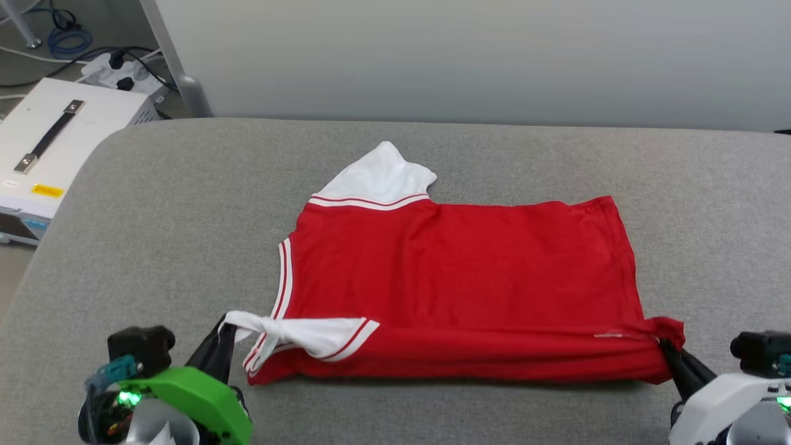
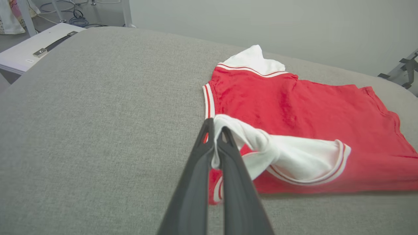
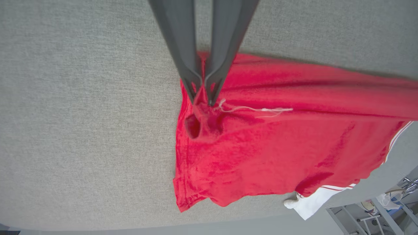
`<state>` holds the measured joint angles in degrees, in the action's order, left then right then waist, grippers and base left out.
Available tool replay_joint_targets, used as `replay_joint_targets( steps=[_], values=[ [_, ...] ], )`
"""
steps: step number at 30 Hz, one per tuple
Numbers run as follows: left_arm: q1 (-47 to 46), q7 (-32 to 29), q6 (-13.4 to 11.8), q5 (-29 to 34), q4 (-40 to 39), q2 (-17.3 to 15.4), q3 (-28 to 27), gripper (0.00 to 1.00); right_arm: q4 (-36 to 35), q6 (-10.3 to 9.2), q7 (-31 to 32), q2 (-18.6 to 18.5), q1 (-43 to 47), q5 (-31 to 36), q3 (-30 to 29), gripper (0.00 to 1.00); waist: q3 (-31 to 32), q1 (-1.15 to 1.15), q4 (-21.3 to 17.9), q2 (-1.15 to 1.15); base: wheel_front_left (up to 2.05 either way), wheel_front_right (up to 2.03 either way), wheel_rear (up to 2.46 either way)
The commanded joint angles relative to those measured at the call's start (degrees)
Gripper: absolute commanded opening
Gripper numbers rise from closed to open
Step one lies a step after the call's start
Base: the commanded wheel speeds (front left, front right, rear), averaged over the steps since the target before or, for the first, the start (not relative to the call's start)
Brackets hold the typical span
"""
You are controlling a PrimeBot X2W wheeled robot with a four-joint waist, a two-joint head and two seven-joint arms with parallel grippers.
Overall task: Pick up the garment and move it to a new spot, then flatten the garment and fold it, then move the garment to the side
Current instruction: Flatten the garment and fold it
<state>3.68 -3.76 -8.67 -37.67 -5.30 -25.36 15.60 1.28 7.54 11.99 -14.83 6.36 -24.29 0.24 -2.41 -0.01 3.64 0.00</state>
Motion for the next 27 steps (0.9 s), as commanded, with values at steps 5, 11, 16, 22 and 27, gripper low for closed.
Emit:
replay_joint_targets(
  steps=[5,11,16,22,27],
  values=[
    [-9.2,0.1,3.4,0.9,6.6,1.6,2.2,0.00,1.6,-0.05,1.1,-1.2,-6.5,0.6,0.9,0.00,-5.8,0.01,-0.5,0.00,0.00,0.00,0.00],
    [-15.7,1.5,6.8,1.4,15.5,3.3,4.4,0.00,7.0,-0.05,0.6,-2.1,-11.4,0.7,3.4,0.00,-9.4,0.01,-0.9,0.00,0.00,0.00,0.00],
    [-18.8,3.0,9.0,1.4,22.1,4.8,5.5,0.00,12.0,-0.05,0.5,-2.2,-12.4,0.2,5.4,0.00,-10.7,0.01,-0.9,0.00,0.00,0.00,0.00],
    [-20.8,3.0,11.2,0.6,28.6,6.0,6.7,0.00,15.4,-0.05,-0.7,-2.2,-12.9,-0.1,6.7,0.35,-11.2,0.01,-1.2,0.00,0.00,0.00,0.00],
    [-21.5,3.7,11.5,0.3,32.0,6.5,6.9,0.69,15.5,-0.05,-6.3,-1.8,-13.7,-0.3,6.9,1.00,-9.9,0.01,-1.2,0.00,0.00,0.00,0.00]
  ],
)
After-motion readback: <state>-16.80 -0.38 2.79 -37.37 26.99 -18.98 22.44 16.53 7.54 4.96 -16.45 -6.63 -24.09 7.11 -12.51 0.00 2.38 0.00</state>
